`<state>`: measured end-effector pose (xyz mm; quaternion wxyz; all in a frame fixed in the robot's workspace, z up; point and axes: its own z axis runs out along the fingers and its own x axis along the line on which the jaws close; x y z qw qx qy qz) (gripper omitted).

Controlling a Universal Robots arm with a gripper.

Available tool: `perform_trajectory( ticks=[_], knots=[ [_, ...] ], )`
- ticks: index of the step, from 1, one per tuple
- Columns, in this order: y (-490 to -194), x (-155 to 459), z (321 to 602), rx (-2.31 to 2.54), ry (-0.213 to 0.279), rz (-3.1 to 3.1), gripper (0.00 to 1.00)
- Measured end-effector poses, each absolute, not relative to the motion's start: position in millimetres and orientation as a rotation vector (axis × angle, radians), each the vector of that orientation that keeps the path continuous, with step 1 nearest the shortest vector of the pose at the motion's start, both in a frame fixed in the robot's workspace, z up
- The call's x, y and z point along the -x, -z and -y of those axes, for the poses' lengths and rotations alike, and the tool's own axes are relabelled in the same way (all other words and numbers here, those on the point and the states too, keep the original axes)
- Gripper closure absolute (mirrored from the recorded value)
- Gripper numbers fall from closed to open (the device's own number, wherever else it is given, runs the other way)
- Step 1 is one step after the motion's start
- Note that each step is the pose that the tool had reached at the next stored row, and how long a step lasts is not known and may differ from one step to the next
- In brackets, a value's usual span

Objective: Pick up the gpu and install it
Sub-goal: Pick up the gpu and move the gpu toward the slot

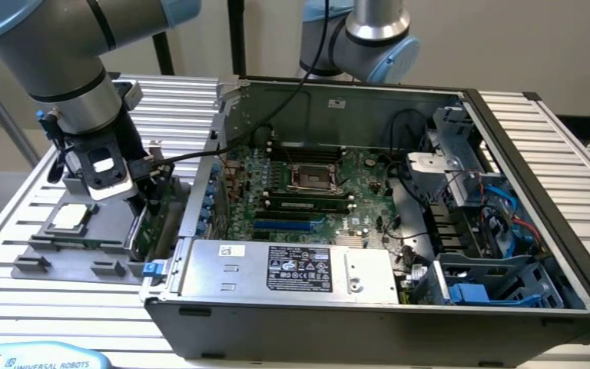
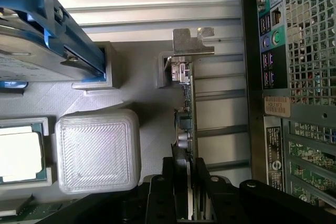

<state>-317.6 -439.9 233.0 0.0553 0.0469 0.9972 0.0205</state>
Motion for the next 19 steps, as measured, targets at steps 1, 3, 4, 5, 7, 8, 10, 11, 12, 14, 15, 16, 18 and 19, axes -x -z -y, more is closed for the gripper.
perform_trajectory(
  ticks=[1,3,4,5,7,8,10,11,12,14,15,16,18,19],
  knots=[
    [-233.0,317.6,439.9,-0.141,-0.062,-3.028,0.73],
    [-232.9,317.5,439.9,-0.136,-0.062,-3.031,0.73],
    [-232.9,317.5,439.9,-0.134,-0.063,-3.033,0.73],
    [-232.8,317.5,439.9,-0.132,-0.063,-3.036,0.73],
    [-232.7,317.5,439.9,-0.122,-0.063,-3.044,0.73],
    [-232.7,317.6,439.9,-0.116,-0.063,-3.049,0.73],
    [-232.8,317.7,439.9,-0.105,-0.063,-3.055,0.73],
    [-232.9,317.6,439.9,-0.101,-0.063,-3.056,0.73],
    [-232.9,317.3,439.9,-0.097,-0.063,-3.056,0.73],
    [-232.9,316.0,439.9,-0.086,-0.064,-3.057,0.73],
    [-232.9,315.1,439.9,-0.076,-0.064,-3.057,0.73],
    [-232.9,314.3,439.9,-0.063,-0.065,-3.058,0.73],
    [-232.8,313.1,439.9,-0.038,-0.066,-3.058,0.73],
    [-232.8,312.7,439.9,-0.029,-0.066,-3.059,0.73]
  ],
)
